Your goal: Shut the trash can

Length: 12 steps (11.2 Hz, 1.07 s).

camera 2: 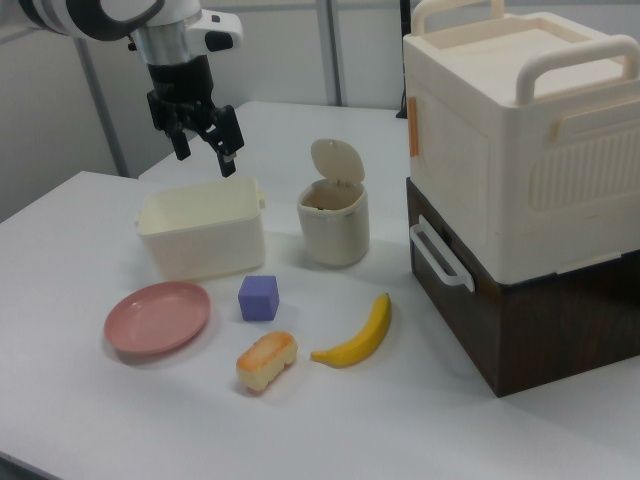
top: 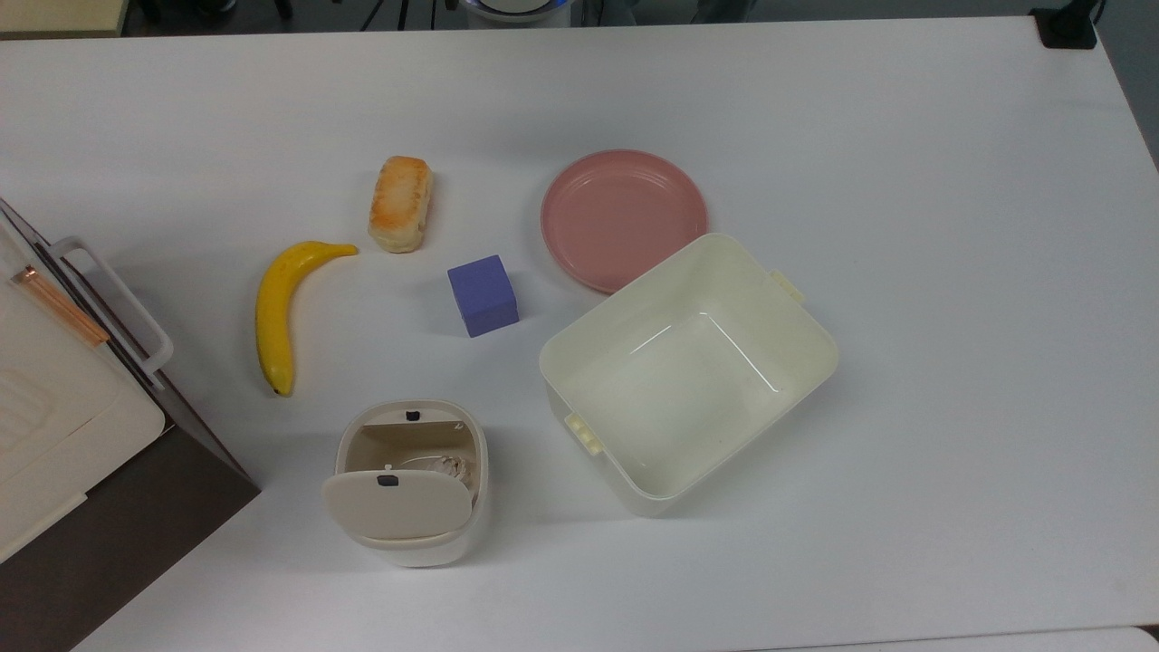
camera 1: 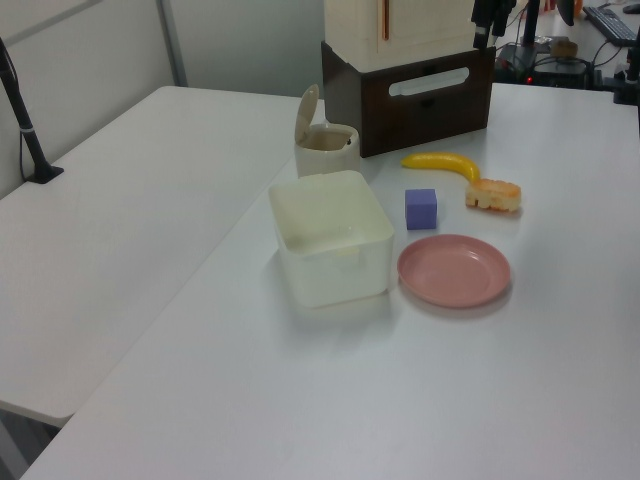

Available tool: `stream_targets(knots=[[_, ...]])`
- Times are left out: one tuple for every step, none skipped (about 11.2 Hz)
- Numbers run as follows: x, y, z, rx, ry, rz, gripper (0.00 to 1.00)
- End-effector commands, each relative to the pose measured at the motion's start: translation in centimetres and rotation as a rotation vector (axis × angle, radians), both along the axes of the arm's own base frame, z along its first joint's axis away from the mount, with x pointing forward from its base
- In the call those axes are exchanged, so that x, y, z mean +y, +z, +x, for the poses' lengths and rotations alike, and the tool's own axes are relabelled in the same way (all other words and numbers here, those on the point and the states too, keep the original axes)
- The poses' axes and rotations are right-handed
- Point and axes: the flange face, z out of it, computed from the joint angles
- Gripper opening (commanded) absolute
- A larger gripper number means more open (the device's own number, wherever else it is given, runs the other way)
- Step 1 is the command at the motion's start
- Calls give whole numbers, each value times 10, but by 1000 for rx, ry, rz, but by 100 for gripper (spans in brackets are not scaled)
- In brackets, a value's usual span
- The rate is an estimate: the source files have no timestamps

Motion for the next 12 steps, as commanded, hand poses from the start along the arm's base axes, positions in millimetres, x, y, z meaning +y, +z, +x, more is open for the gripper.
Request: stream_targets(knots=[[1,5,-7,-16,-20,37,100],[-1,4,-8,-4,-20,32,100],[-1,3,-8,0,-18,31,100],[-4,3,-8,0,-23,31,100],[-5,4,-9,0,-25,34,100],[-5,3,-8,-1,-24,34,100],[-4,3,-8,-1,-19,37,100],[-4,3,-8,0,-18,37,100],[-3,2,-8,2,-15,37,100],[-3,2,-8,2,-12,37,100],[-2,2,-8,3,-10,31,100],[0,2,-8,3,-3,24,100]])
